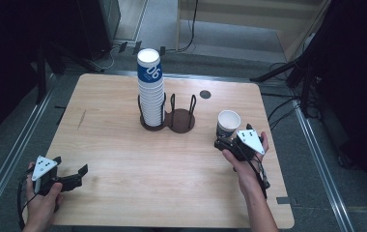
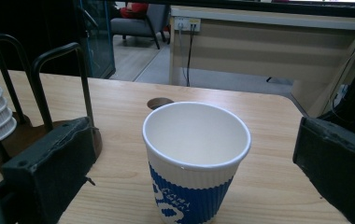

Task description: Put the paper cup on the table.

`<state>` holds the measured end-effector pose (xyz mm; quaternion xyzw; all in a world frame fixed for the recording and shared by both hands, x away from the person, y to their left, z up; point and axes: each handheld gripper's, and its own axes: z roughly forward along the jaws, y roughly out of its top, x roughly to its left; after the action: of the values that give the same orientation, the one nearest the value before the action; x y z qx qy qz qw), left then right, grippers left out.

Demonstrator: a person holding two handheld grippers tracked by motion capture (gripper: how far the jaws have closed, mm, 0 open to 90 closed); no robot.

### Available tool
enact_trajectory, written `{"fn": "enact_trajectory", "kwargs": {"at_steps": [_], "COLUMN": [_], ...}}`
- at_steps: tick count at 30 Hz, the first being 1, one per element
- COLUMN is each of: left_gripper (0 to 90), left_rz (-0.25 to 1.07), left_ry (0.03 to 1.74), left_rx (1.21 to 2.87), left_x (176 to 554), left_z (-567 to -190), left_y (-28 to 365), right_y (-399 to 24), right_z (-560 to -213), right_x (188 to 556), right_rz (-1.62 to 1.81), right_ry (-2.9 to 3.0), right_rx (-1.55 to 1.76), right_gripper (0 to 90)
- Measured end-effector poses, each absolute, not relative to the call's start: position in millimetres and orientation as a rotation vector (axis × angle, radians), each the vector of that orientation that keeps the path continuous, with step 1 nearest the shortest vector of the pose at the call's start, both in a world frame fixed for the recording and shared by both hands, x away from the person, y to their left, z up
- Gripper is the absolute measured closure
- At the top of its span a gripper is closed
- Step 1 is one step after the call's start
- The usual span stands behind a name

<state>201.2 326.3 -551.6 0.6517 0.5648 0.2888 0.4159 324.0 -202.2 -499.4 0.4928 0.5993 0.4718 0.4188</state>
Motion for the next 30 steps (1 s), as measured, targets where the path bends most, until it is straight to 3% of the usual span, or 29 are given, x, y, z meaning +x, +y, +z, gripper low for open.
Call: {"fn": "enact_trajectory", "kwargs": {"at_steps": [30], "left_gripper": [0.0], "left_rz": [0.733], "left_ry": [1.424], "left_rx": [1.641], "left_x": [201], "left_z": [-551], "left_y": [326], "right_y": [-242], "right_z": [-510], "right_x": [283], "right_rz": [1.148], "right_ry": [1.502], "right_rx": [1.257], "right_gripper": [0.0]}}
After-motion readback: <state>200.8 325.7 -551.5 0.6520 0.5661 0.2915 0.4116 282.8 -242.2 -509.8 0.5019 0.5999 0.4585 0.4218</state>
